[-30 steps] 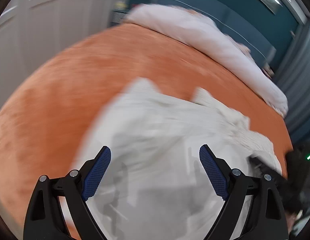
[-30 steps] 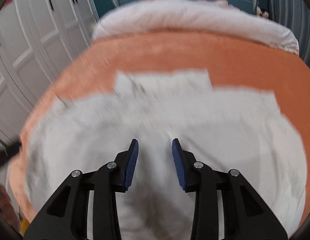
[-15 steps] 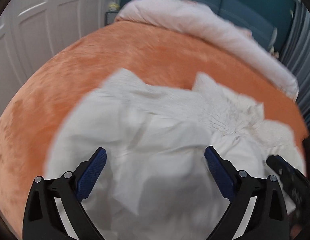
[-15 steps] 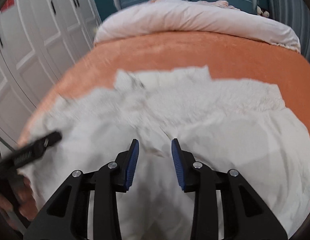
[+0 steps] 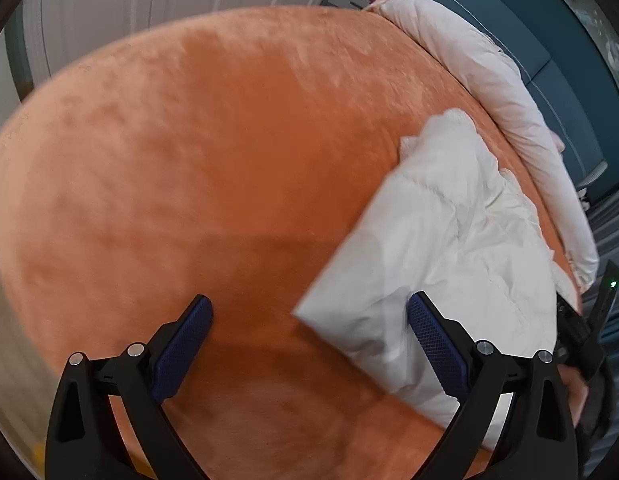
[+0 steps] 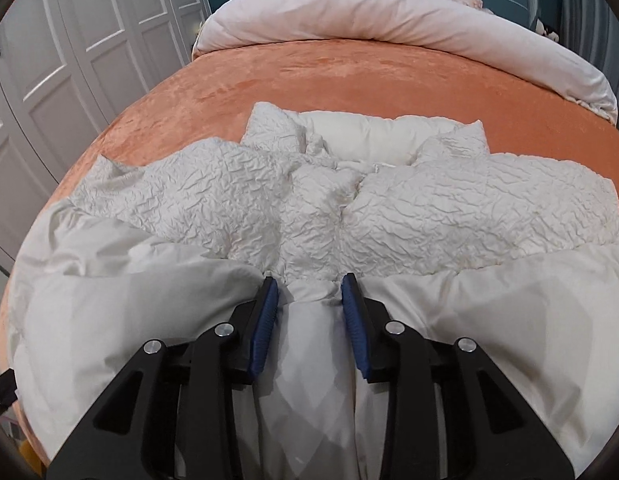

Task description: Fold large clothes

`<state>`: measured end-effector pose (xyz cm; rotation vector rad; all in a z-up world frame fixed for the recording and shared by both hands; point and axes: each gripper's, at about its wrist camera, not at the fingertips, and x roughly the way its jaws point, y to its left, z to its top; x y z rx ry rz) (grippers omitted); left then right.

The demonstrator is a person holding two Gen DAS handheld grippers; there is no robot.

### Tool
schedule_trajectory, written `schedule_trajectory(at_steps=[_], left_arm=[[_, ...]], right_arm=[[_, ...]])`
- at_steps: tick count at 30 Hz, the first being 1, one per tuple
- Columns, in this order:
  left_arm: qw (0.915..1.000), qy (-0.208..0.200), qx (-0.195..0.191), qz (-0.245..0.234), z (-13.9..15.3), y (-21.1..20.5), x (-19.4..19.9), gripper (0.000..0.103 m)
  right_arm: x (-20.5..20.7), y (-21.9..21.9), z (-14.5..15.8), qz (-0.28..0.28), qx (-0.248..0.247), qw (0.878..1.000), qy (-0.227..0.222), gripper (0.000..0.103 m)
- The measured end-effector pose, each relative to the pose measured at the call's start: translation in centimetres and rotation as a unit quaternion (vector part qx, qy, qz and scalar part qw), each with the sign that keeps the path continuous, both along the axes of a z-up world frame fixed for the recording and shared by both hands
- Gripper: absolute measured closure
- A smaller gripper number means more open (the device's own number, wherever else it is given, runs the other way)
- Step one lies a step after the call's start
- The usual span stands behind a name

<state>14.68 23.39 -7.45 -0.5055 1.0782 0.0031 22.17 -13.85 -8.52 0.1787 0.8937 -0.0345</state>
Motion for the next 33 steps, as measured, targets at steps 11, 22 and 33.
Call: schedule_trajectory(at_steps=[11,22,33], left_arm=[[0.9962,-0.048,-0.042,-0.061,1.8,-5.1,4.0,0.059],[0.9632,-0.189,-0.004,-0.191,16.1,-15.0,0.8,0.096],[0.9070,-0.251,0.044,-0.336,21.6,-29.3,-3.5,0.096]], right_arm=[[-0.2,-0.2,-0.2,0.003,0.008,1.000,-0.007,0.071],[-6.4,-5.1,4.5,-0.016,0.103,0.994,-0.041,0.070],[-14.2,-7.9,1.6,-0.014,0.196,0.980,-0.036,0.098]])
